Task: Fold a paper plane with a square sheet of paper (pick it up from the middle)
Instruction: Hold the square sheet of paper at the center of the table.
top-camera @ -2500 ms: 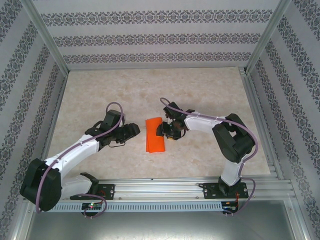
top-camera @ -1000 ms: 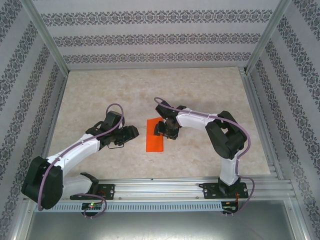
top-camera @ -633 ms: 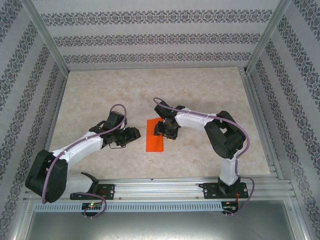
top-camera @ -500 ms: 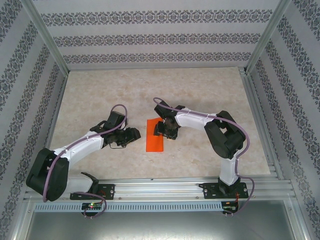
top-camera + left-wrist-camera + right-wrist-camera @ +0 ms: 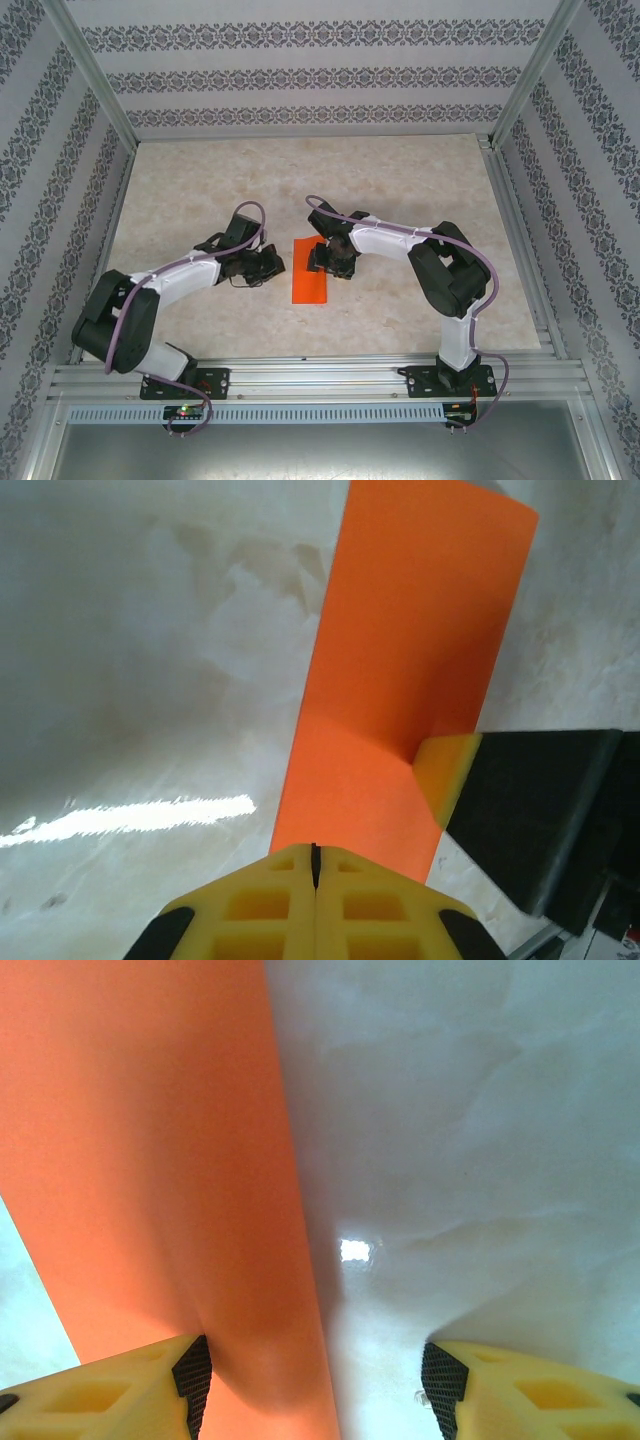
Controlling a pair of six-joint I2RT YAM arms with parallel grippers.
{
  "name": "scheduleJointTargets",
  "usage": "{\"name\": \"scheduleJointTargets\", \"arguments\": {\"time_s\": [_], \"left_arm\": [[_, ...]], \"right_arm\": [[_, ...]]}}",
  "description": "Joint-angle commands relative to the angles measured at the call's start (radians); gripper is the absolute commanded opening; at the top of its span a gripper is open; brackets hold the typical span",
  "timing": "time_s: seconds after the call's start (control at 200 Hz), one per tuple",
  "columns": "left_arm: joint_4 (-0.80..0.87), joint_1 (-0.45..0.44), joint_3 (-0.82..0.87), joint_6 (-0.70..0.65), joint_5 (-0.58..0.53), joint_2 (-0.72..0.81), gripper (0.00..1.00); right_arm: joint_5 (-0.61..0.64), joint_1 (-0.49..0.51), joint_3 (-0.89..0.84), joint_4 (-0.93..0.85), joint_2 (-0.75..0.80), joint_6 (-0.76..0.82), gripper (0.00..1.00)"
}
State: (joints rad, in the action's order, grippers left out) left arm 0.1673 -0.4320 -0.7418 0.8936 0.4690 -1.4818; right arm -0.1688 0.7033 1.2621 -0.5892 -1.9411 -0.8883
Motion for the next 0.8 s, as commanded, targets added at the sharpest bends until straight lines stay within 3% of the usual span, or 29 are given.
{"name": "scheduleJointTargets", "arguments": {"time_s": [0.0, 0.425, 0.794], "left_arm": [[-0.05, -0.026, -0.052, 0.007, 0.025, -0.05, 0.0], [-0.077, -0.073, -0.146, 0.011, 0.045, -0.242, 0.0], [-0.075, -0.079, -0.092, 0.013, -0.001, -0.298, 0.0]], "right_arm": [[0.051, 0.01, -0.054, -0.012, -0.099, -0.01, 0.63], [0.045, 0.009, -0.049, -0.013, -0.108, -0.006, 0.63], [0.038, 0.014, -0.051, 0.005, -0.093, -0.01, 0.63]]}}
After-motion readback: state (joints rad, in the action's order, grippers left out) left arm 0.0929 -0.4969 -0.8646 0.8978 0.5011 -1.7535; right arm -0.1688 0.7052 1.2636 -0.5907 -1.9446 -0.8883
